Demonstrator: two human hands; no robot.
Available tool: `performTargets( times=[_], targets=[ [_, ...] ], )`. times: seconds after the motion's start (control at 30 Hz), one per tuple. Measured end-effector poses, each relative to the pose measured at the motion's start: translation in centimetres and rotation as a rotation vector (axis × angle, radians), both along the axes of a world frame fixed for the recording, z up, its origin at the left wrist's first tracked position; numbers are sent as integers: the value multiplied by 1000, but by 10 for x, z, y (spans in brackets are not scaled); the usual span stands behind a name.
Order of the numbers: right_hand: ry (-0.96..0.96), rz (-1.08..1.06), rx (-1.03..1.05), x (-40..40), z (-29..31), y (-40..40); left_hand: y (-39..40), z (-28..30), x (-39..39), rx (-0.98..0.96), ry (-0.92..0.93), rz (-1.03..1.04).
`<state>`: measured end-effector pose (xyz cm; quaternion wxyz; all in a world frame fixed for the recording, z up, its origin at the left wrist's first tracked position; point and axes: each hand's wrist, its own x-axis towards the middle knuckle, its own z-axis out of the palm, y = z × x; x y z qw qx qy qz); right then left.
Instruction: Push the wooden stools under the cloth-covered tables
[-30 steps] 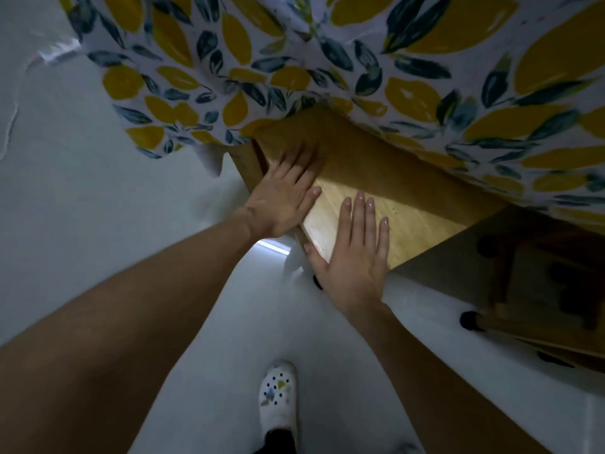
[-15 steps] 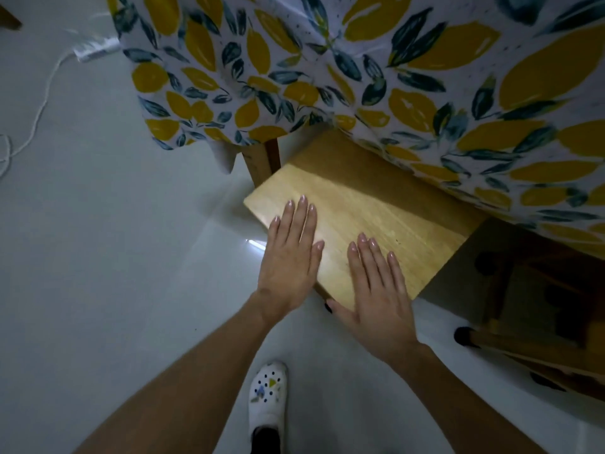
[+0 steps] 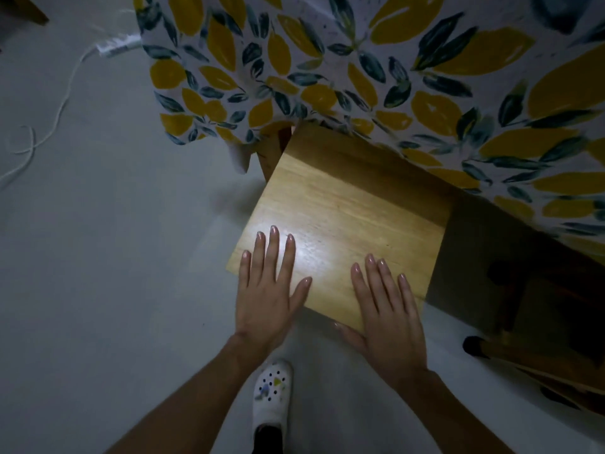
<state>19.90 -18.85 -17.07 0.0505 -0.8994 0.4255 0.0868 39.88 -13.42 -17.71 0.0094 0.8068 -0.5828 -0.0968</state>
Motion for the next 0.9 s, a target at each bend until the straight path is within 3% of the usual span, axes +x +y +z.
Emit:
performTargets(
  times=[0.3, 0.63, 0.83, 0.9],
  targets=[
    [6, -39, -36, 38, -1, -81, -82, -10, 41, -94, 1, -34],
    [-15, -92, -62, 52, -5, -98, -113, -10, 59, -72, 7, -91],
    [-19, -77, 24, 50, 6, -101, -116, 0, 61, -3, 86, -109],
    [-75, -69, 142, 51, 13, -101, -118, 8, 61, 79, 89, -127]
  ],
)
